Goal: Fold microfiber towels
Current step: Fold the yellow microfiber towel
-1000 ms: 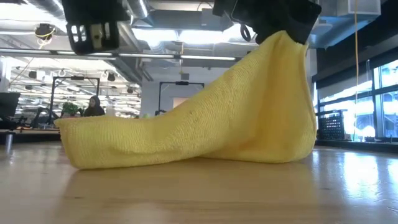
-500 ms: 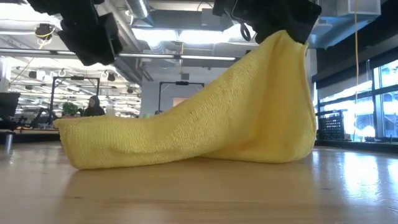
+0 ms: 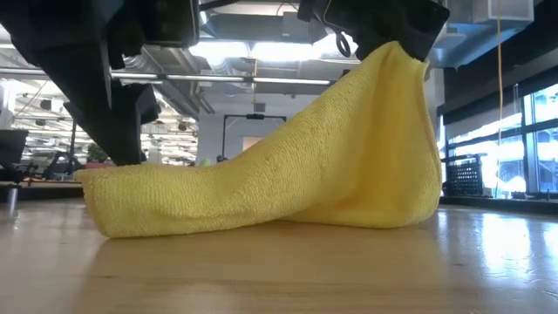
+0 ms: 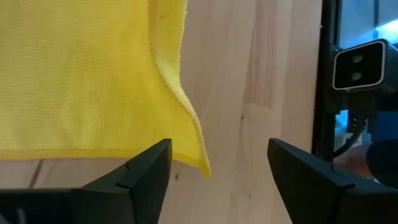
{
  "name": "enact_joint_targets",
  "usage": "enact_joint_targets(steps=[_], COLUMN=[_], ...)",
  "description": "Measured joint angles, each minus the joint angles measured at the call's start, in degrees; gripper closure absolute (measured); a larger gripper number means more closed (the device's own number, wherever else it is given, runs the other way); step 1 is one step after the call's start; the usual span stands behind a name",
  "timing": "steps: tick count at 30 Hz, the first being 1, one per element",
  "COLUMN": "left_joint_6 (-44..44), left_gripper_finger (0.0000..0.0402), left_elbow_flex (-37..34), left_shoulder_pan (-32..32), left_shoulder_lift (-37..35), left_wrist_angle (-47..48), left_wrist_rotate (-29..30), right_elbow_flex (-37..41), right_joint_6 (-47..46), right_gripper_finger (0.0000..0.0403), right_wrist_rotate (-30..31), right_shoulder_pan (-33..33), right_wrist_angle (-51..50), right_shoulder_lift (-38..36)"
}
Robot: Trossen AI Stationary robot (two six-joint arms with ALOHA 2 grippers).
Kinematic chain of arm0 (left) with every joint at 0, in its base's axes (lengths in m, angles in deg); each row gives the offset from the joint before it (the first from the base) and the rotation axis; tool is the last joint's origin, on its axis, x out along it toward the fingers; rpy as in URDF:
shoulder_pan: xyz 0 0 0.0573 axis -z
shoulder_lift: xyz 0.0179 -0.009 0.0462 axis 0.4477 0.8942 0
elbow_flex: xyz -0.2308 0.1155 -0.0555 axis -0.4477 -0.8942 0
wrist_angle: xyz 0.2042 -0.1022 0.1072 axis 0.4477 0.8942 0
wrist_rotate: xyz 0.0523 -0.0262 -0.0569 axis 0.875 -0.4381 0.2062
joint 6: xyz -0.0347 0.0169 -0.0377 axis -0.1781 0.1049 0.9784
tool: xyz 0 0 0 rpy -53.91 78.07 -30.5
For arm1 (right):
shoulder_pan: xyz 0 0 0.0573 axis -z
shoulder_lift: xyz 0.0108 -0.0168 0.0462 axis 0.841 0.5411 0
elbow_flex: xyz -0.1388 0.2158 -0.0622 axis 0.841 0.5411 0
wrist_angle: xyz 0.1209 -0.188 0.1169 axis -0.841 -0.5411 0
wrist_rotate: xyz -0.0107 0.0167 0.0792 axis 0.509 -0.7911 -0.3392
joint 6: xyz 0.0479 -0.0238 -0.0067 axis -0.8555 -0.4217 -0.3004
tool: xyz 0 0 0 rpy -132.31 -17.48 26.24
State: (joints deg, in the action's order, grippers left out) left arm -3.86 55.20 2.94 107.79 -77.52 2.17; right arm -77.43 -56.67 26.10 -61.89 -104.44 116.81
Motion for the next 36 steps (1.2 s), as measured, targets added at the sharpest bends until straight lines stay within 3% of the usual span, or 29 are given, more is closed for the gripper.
enact_joint_targets(steps=[17,28,32,36], left_joint_6=[-0.15,5.7,5.98,6.06], left_gripper_finger=[0.0149,0.0158,0.0191,0.0266], left_elbow_flex=[0.0,-0.02,-0.02,-0.02], left_shoulder_pan=[0.06,0.37,0.37,0.18], left_shoulder_lift=[1.56,5.65,6.07,5.87], left_wrist_angle=[-0.4,-2.36,-2.76,-2.73], left_wrist_rotate=[3.85,4.13,3.71,2.87], right_elbow_flex=[0.0,0.0,0.0,0.0], right_joint_6=[-0.04,-0.11,-0.13,-0.15], right_gripper_finger=[0.0398,0.0398,0.0398,0.0398], right_wrist_rotate=[0.02,0.13,0.15,0.15], right_shoulder_pan=[0.5,0.5,0.5,0.59], right_wrist_angle=[0.57,1.09,1.12,1.16], right_shoulder_lift=[0.0,0.0,0.0,0.0])
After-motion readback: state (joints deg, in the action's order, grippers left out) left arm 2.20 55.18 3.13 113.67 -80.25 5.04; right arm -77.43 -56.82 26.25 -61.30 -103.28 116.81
